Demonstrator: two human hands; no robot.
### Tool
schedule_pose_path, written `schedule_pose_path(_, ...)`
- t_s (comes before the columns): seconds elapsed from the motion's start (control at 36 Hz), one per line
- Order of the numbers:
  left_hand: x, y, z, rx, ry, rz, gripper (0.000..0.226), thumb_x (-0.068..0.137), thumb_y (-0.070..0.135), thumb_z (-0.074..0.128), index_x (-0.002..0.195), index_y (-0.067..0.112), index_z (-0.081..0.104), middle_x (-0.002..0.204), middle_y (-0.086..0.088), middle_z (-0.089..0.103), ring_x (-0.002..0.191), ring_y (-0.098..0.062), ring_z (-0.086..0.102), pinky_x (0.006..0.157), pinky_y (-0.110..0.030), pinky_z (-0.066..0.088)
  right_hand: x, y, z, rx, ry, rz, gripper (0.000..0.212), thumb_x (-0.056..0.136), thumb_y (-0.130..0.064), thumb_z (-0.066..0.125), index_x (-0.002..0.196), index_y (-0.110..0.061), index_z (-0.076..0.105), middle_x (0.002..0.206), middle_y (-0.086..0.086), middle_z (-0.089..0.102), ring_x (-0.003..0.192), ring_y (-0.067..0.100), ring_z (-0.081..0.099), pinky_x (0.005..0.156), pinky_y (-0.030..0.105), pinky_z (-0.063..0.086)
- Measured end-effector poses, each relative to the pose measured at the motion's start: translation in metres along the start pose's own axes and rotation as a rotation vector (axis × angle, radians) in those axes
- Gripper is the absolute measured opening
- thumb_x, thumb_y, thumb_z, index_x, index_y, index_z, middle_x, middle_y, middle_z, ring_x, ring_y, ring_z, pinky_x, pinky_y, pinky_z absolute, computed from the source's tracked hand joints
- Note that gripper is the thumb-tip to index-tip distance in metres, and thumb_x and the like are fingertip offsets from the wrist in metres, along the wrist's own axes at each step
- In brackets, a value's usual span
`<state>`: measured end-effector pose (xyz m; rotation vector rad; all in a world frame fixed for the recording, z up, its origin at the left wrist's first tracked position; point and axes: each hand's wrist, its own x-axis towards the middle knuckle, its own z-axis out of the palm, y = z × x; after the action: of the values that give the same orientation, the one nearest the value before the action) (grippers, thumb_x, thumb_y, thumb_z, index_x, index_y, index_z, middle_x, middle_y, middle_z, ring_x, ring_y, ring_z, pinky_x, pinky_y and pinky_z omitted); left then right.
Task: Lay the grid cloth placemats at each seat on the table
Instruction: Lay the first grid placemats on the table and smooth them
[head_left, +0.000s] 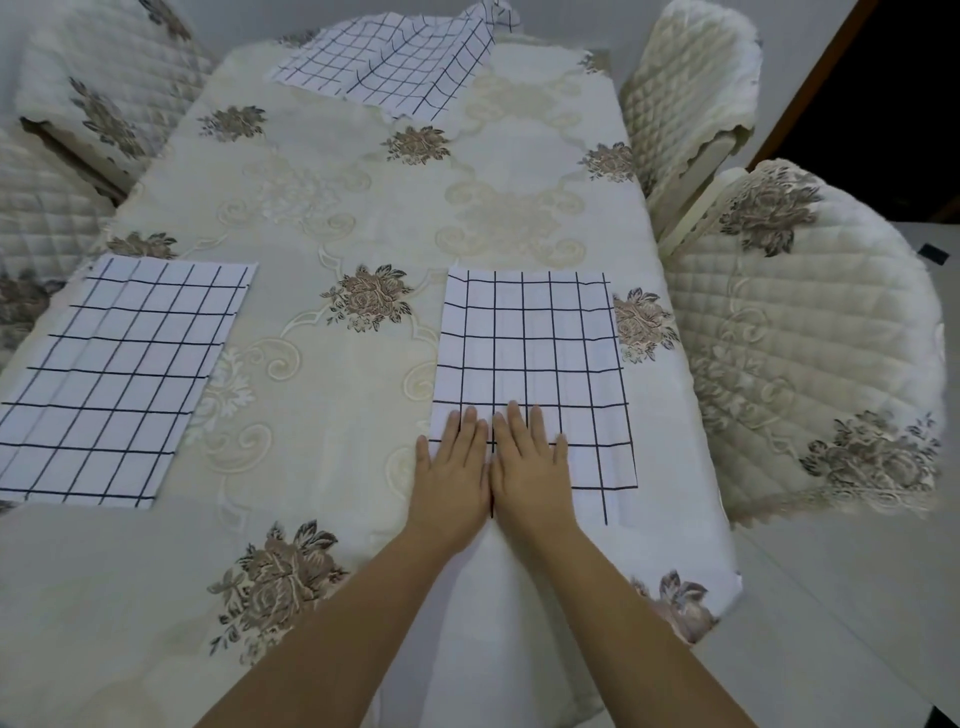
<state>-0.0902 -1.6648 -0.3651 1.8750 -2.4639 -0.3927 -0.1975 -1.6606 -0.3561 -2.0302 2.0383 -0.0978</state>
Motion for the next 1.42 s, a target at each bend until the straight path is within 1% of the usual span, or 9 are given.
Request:
schedule_pose_path(0.14,-0.004,-0.013,0.001,0.050,-0.023,0.001,0.053,0.085,0.034,0.033,0.128,0.015,0.056,0.137,-0.005,0.053,0.124,-0.024,0.053,0.090,-0.054,0.046,-0.009,0.018,0.010,0.101,0.005,-0.015,0.057,0.092,-0.037,0.019,0.144,-0.019,0.034,0.153,-0.002,0.028,0.143,0.023,0.021,0.112,0.052,0.017)
schedule_pose_path(0.36,-0.011,-0.027,0.001,0.043,0.016,-0.001,0.052,0.087,0.033,0.033,0.133,0.017,0.049,0.141,-0.005,0.048,0.128,-0.026,0.048,0.090,-0.057,0.044,-0.022,0.058,0.004,0.073,0.006,0.080,0.067,0.085,-0.047,-0.005,0.148,-0.027,0.000,0.150,-0.014,-0.013,0.144,0.013,-0.011,0.116,0.045,-0.004)
schedule_pose_path(0.53,-0.013,-0.040,0.006,0.025,0.005,0.035,0.054,0.094,0.047,0.024,0.139,0.021,0.037,0.146,-0.004,0.042,0.135,-0.019,0.025,0.096,-0.057,0.038,-0.032,0.098,-0.007,0.078,0.029,0.172,0.073,0.080,-0.050,-0.009,0.149,-0.028,0.003,0.149,-0.016,-0.014,0.146,0.014,-0.007,0.117,0.044,-0.001)
schedule_pose_path(0.67,-0.017,-0.051,0.006,0.017,-0.019,0.078,0.080,0.086,0.071,0.006,0.146,0.020,0.022,0.154,-0.001,0.017,0.140,-0.016,0.009,0.106,-0.057,0.024,-0.037,0.123,-0.013,0.085,0.048,0.225,0.075,0.078,-0.051,-0.011,0.148,-0.027,0.002,0.148,-0.018,-0.012,0.146,0.012,-0.005,0.117,0.044,0.000)
schedule_pose_path(0.86,-0.024,-0.056,-0.001,0.063,-0.034,0.063,0.086,0.081,0.079,0.010,0.144,0.022,0.026,0.151,-0.007,0.031,0.138,-0.020,0.018,0.099,-0.057,0.034,-0.045,0.141,-0.014,0.076,0.023,0.206,0.067,0.078,-0.054,-0.012,0.140,-0.030,-0.010,0.149,-0.018,-0.014,0.139,0.002,-0.012,0.118,0.041,-0.001)
schedule_pose_path(0.97,-0.025,-0.057,0.001,0.034,-0.027,0.067,0.091,0.079,0.081,0.010,0.146,0.021,0.020,0.154,-0.005,0.021,0.140,-0.018,0.011,0.105,-0.055,0.024,-0.050,0.144,-0.013,0.075,0.028,0.203,0.068,0.079,-0.055,-0.010,0.141,-0.028,-0.007,0.150,-0.017,-0.012,0.138,0.002,-0.012,0.117,0.042,0.000)
schedule_pose_path(1.08,-0.026,-0.057,0.004,-0.023,0.002,0.055,0.110,0.068,0.088,-0.001,0.148,0.013,0.007,0.155,0.005,-0.003,0.140,-0.007,-0.010,0.113,-0.047,0.001,-0.053,0.145,-0.013,0.081,0.030,0.196,0.074,0.080,-0.055,-0.008,0.147,-0.025,0.002,0.151,-0.016,-0.009,0.139,0.003,-0.011,0.117,0.043,0.000)
schedule_pose_path(1.28,-0.026,-0.057,0.005,-0.063,0.019,0.044,0.109,0.069,0.087,0.003,0.147,0.011,0.010,0.156,0.005,0.002,0.141,-0.002,-0.014,0.114,-0.047,0.000,-0.056,0.137,-0.018,0.158,0.069,0.215,0.079,0.080,-0.057,-0.006,0.149,-0.023,0.014,0.155,-0.013,0.002,0.139,0.002,-0.008,0.117,0.044,-0.002)
schedule_pose_path(1.42,-0.026,-0.057,0.005,-0.075,0.011,0.041,0.106,0.071,0.086,0.002,0.148,0.013,0.011,0.156,0.004,0.001,0.141,-0.006,-0.009,0.113,-0.046,0.001,-0.055,0.127,-0.021,0.226,0.050,0.232,0.079,0.081,-0.061,0.001,0.149,-0.023,0.008,0.151,-0.015,-0.007,0.143,0.007,-0.008,0.116,0.043,-0.007)
